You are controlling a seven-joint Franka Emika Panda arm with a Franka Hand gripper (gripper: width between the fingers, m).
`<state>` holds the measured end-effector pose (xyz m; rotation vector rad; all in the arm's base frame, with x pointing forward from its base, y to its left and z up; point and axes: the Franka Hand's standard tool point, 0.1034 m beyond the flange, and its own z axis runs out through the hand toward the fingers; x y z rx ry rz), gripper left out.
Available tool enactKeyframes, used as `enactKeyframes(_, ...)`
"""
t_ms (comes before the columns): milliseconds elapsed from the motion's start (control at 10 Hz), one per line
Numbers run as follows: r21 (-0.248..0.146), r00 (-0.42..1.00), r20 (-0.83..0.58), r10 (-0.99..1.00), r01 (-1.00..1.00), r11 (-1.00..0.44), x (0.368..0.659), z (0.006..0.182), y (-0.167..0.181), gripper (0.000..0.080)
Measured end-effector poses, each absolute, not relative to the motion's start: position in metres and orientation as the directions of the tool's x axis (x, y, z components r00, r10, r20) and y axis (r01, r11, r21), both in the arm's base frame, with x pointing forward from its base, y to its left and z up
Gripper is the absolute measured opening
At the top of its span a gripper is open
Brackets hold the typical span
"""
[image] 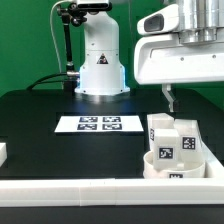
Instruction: Assemble stool
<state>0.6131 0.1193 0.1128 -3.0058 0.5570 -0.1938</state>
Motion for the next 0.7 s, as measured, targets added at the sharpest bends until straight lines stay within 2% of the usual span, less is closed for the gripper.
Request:
enactKeyframes(200,-0.036,0.989,0.127,-0.077,-0.073,-0.997,0.6146,0.115,0.1192,0.0649)
enactKeyframes(700,0.012,0.967,0.131,0.22,0.221,-0.975,0.6156,0.1152,0.115,0.0649)
